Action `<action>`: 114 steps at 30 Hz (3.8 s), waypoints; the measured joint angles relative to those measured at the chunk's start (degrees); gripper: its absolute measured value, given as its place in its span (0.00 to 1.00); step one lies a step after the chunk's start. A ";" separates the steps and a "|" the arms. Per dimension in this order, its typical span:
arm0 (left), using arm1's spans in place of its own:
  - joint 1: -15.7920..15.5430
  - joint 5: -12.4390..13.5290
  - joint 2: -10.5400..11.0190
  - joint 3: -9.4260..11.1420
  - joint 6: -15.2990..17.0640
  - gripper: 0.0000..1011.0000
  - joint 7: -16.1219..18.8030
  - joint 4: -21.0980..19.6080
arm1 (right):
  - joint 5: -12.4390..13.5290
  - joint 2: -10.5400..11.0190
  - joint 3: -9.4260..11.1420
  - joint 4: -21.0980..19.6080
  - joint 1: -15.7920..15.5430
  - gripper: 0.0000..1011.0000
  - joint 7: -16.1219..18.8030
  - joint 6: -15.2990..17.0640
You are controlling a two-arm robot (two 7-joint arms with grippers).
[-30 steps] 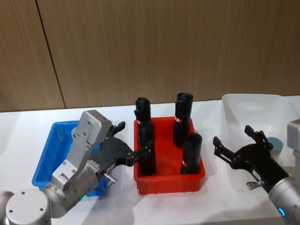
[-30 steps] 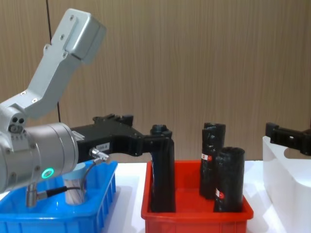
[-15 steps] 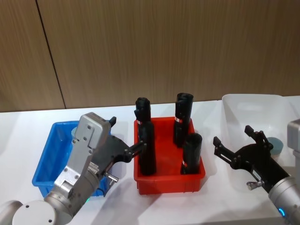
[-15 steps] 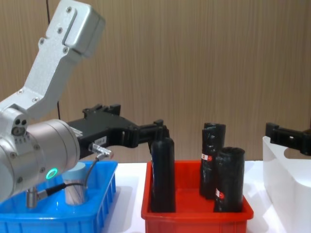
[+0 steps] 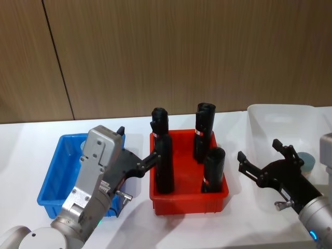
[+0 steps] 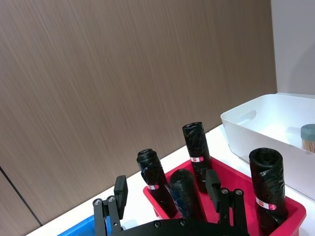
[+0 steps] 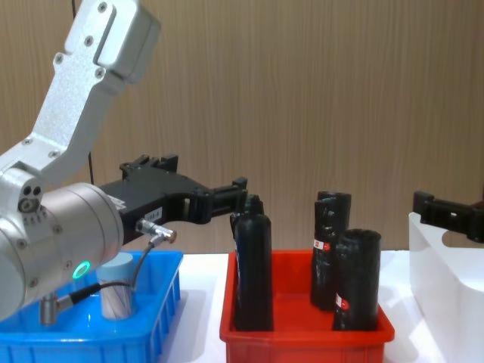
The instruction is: Pick the cotton swabs from the blue box and place them into the white box.
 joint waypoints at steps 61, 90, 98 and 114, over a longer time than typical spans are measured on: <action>-0.02 -0.04 0.03 -0.03 0.04 0.99 0.03 0.04 | -5.38 -4.81 -2.27 19.59 15.28 0.99 19.40 7.90; -0.02 -0.05 0.02 -0.03 0.04 0.99 0.03 0.04 | -6.02 -6.90 -2.96 25.72 19.96 0.54 20.78 7.78; -0.02 -0.04 0.02 -0.03 0.04 0.99 0.03 0.04 | -5.25 -6.68 -2.94 23.64 19.59 0.48 20.49 7.90; -0.02 -0.04 0.02 -0.04 0.04 0.99 0.03 0.04 | -2.32 -5.14 -1.06 14.07 18.48 0.42 15.42 8.16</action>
